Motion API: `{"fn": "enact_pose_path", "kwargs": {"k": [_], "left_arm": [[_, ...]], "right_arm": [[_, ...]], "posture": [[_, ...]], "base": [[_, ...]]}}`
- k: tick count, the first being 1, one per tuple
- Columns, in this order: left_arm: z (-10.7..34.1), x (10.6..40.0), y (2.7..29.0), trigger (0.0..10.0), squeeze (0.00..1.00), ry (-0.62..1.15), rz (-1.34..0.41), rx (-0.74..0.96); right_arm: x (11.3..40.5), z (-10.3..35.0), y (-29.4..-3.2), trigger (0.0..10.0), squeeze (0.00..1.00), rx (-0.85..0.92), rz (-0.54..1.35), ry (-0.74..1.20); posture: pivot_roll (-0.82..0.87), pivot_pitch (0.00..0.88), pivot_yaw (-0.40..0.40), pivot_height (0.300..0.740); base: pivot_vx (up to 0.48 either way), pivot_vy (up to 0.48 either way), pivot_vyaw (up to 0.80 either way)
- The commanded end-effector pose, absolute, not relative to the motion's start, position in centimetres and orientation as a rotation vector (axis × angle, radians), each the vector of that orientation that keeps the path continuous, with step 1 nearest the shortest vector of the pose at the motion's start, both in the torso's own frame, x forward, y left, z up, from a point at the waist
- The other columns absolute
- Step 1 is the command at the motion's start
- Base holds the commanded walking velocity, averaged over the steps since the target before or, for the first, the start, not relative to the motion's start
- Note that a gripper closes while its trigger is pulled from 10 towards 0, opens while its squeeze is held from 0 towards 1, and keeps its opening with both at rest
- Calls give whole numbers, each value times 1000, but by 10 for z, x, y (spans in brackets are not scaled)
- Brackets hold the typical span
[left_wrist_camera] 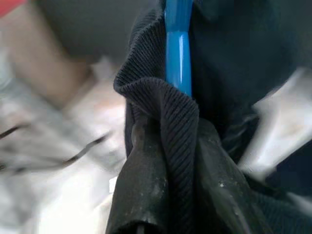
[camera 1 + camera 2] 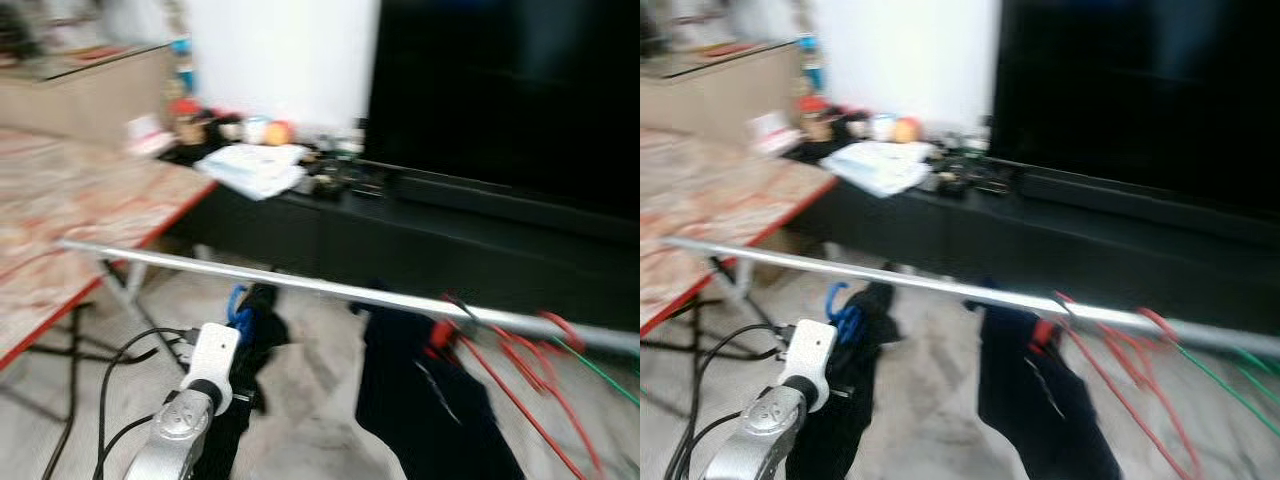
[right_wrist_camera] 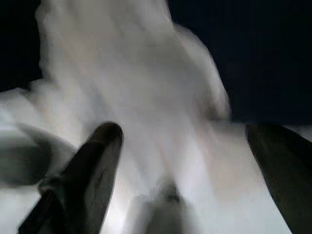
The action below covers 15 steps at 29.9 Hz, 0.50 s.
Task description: Hang hanger
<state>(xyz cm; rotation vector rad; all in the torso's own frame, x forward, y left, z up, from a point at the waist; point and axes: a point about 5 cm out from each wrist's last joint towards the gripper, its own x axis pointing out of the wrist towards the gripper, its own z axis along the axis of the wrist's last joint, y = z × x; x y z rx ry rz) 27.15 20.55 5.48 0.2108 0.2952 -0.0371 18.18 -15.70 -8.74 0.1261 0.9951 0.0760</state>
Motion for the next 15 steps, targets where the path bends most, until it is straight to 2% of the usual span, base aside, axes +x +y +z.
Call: {"fn": "enact_pose_path", "kwargs": {"k": [1, 7, 15], "left_arm": [[64, 278, 191, 10000, 0, 240, -70, 190], [60, 272, 186, 10000, 0, 271, -124, 204], [75, 290, 185, 10000, 0, 234, -157, 227]], "right_arm": [[171, -91, -166, 10000, 0, 119, 53, 1017], [172, -91, -166, 10000, 0, 124, 59, 1012], [172, -91, -167, 10000, 0, 117, 62, 1011]], "posture": [[112, 0, -36, 740], [118, 0, -40, 740], [110, 2, -43, 740]], "base": [[0, 0, 0], [0, 0, 0], [0, 0, 0]]}}
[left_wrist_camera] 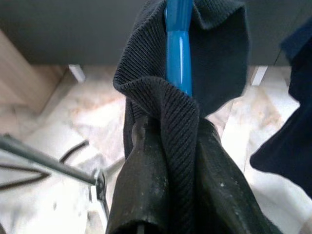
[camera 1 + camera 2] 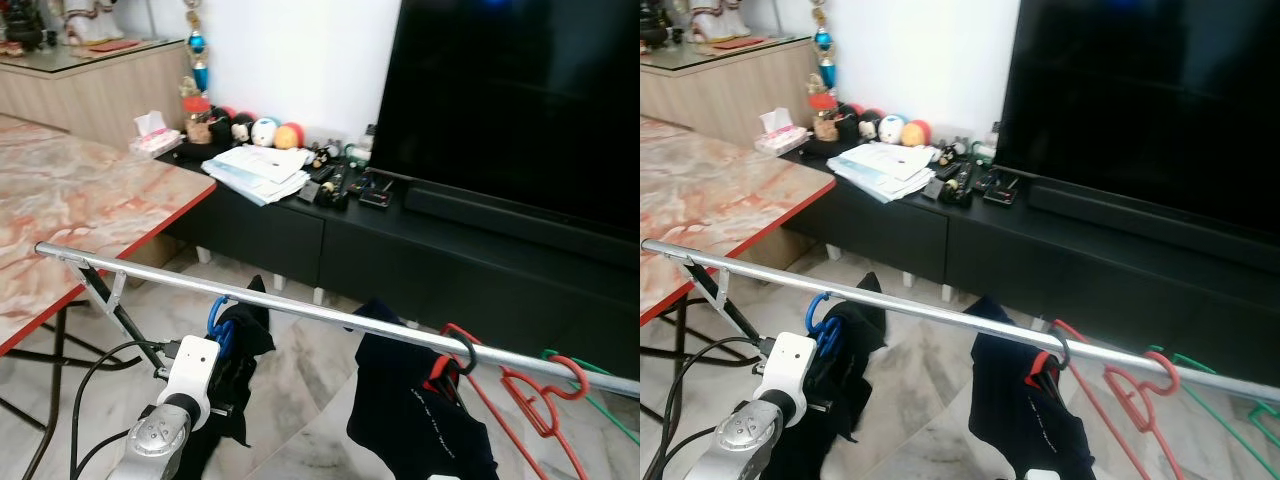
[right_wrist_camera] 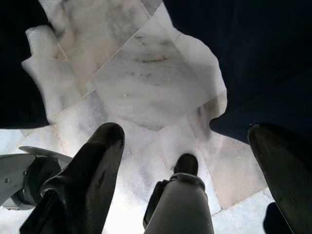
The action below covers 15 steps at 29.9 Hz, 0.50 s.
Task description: Hang hanger
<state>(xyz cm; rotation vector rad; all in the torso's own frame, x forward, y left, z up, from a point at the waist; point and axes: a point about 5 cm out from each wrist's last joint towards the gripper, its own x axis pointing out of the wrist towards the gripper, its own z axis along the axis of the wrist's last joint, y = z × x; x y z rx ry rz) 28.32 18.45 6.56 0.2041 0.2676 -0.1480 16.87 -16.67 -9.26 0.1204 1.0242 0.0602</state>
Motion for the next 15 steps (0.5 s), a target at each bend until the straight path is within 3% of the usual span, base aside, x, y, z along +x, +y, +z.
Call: {"fn": "enact_pose_path", "kwargs": {"k": [1, 15], "left_arm": [[76, 292, 184, 10000, 0, 236, -169, 231], [80, 317, 195, 10000, 0, 309, -115, 346]], "right_arm": [[172, -91, -168, 10000, 0, 116, 62, 1011], [172, -91, -166, 10000, 0, 115, 65, 1019]], "posture": [[109, 2, -42, 740], [106, 7, -39, 740]], "base": [[0, 0, 0], [0, 0, 0]]}}
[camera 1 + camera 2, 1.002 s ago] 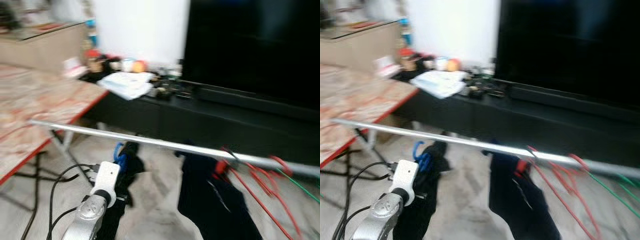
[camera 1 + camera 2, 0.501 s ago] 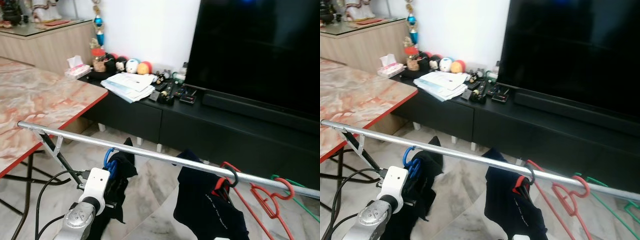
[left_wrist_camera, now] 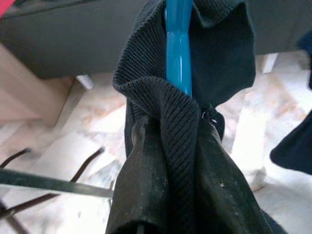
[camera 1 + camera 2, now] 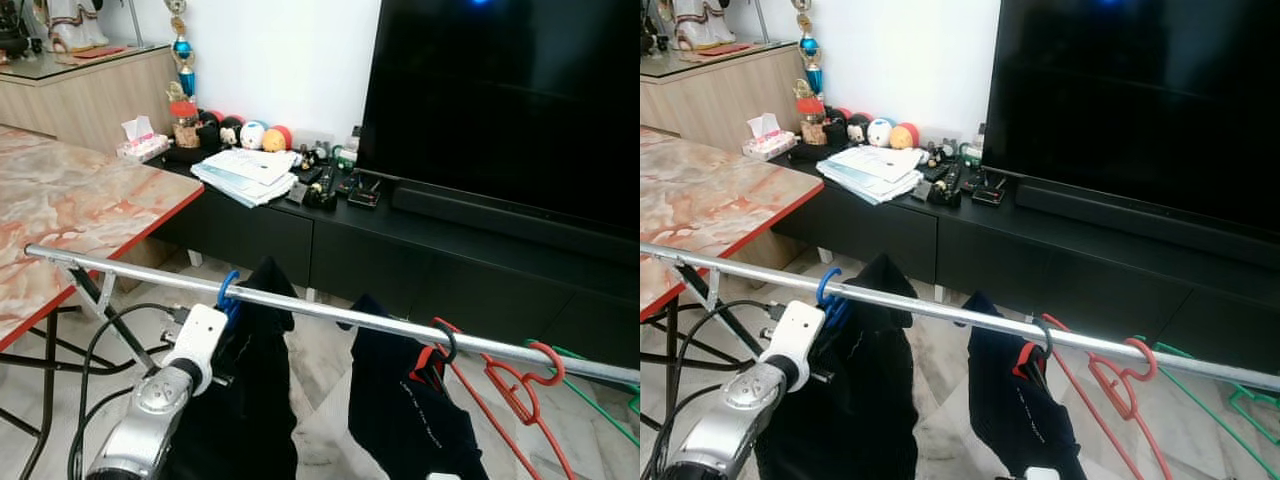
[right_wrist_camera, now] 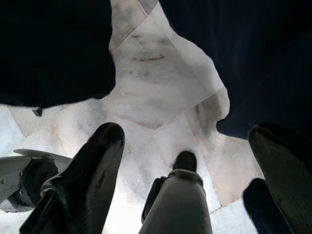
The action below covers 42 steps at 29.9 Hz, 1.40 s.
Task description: Hang hanger
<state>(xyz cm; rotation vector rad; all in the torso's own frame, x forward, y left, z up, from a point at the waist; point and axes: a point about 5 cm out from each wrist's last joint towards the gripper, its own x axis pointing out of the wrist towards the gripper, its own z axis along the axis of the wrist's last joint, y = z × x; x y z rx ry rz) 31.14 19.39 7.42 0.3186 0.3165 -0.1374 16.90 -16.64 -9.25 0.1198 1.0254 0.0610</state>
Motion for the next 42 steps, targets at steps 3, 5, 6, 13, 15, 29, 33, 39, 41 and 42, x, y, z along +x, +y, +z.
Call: {"fn": "enact_pose_path", "kwargs": {"k": [3, 5, 6, 13, 15, 29, 33, 39, 41, 42], "left_arm": [[77, 321, 198, 10000, 0, 349, -69, 348], [76, 322, 198, 10000, 0, 360, -55, 326], [75, 323, 198, 10000, 0, 363, -53, 321], [63, 320, 193, 10000, 957, 420, -41, 187], [61, 316, 192, 10000, 1000, 418, -39, 150], [88, 283, 187, 10000, 1000, 186, -82, 74], [86, 268, 189, 10000, 1000, 186, -88, 72], [34, 203, 252, 10000, 596, 369, 188, 135], [9, 192, 264, 10000, 0, 494, 209, 151], [3, 189, 266, 10000, 0, 523, 212, 151]], "right_arm": [[172, -91, -166, 10000, 0, 115, 68, 1021], [172, -91, -166, 10000, 0, 116, 68, 1021], [172, -91, -166, 10000, 0, 117, 69, 1021], [170, -92, -166, 10000, 0, 116, 70, 1028], [170, -92, -166, 10000, 0, 116, 71, 1028], [170, -92, -168, 10000, 0, 114, 70, 1027], [169, -92, -167, 10000, 0, 111, 74, 1029], [168, -93, -167, 10000, 0, 104, 75, 1031], [169, -92, -167, 10000, 0, 101, 77, 1031], [169, -92, -167, 10000, 0, 100, 77, 1031]], "posture": [[101, 6, -37, 740], [101, 6, -37, 740], [101, 6, -37, 740], [102, 7, -37, 740], [101, 7, -37, 740], [108, 0, -31, 740], [108, 0, -26, 740], [121, 0, -25, 740], [127, 0, -30, 740], [127, 0, -30, 740]], "base": [[0, 0, 0], [0, 0, 0], [0, 0, 0], [0, 0, 0], [0, 0, 0], [0, 0, 0], [0, 0, 0], [0, 0, 0], [0, 0, 0], [0, 0, 0]]}}
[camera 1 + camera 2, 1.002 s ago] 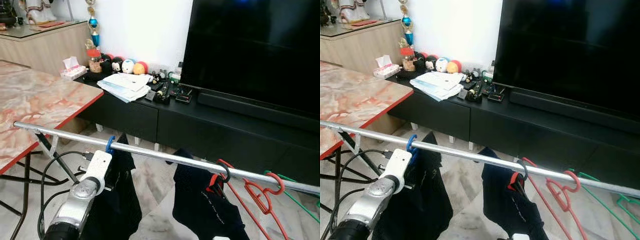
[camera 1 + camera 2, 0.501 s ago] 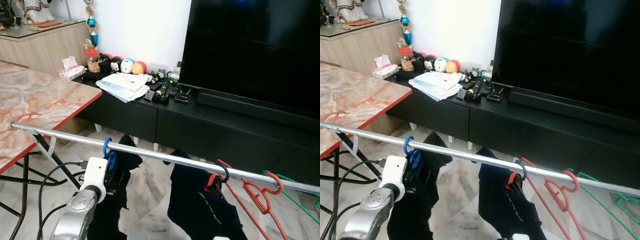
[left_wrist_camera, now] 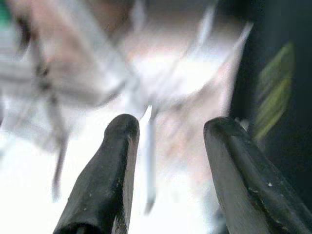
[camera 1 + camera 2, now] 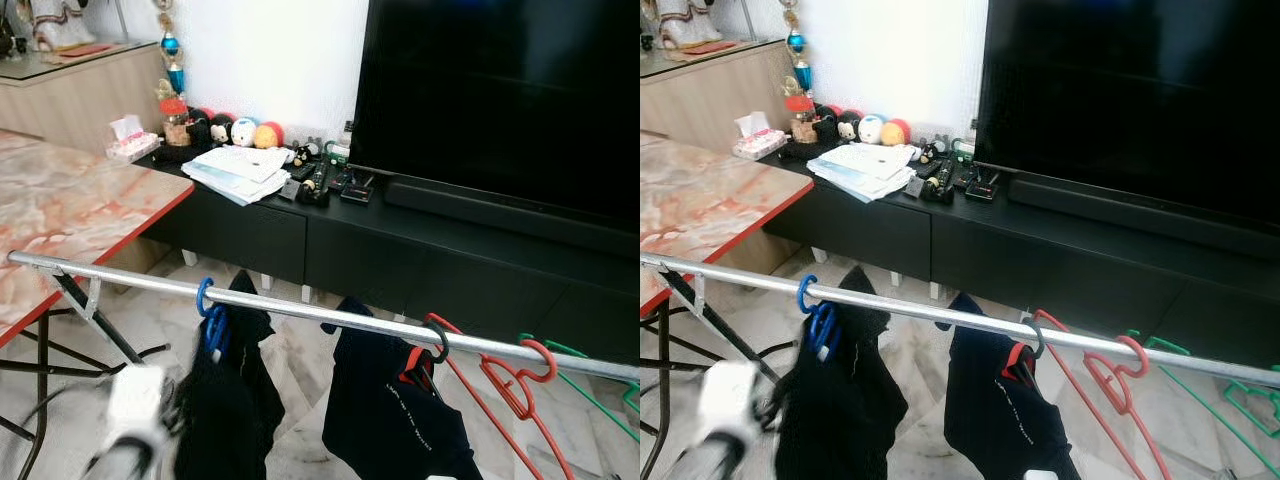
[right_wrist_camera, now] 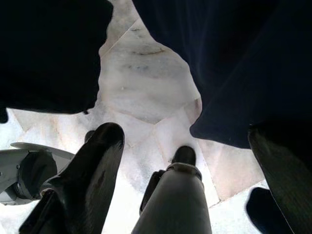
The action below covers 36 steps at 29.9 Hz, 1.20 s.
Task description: Hang hanger
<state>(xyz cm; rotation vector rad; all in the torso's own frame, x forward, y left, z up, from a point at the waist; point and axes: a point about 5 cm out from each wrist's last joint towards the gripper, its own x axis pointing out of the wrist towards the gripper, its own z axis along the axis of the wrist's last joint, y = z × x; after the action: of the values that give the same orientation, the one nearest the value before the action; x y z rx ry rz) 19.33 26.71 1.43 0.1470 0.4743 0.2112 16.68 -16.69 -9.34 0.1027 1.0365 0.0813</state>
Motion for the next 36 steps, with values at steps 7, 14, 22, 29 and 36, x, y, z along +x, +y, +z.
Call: {"fn": "enact_pose_path", "kwargs": {"k": [7, 14, 22, 29, 36], "left_arm": [[-48, 185, 242, 10000, 0, 781, 3, 160], [-62, 199, 206, 10000, 0, 847, -102, 98], [-73, 196, 209, 10000, 0, 924, 32, -14], [-75, 192, 212, 10000, 0, 945, 36, 4], [-79, 185, 214, 10000, 0, 972, 45, -3]], "right_arm": [[171, -92, -167, 10000, 0, 111, 63, 1026], [170, -92, -165, 10000, 0, 139, 26, 1021], [170, -93, -164, 10000, 0, 168, -4, 1010], [170, -93, -163, 10000, 0, 170, -10, 1011], [169, -93, -163, 10000, 0, 174, -17, 1008]], "posture": [[116, 0, -32, 740], [90, 0, -13, 740], [75, 3, -2, 740], [74, 0, -2, 740], [74, 0, 2, 740]], "base": [[0, 0, 0], [0, 0, 0], [0, 0, 0], [0, 0, 0], [0, 0, 0]]}}
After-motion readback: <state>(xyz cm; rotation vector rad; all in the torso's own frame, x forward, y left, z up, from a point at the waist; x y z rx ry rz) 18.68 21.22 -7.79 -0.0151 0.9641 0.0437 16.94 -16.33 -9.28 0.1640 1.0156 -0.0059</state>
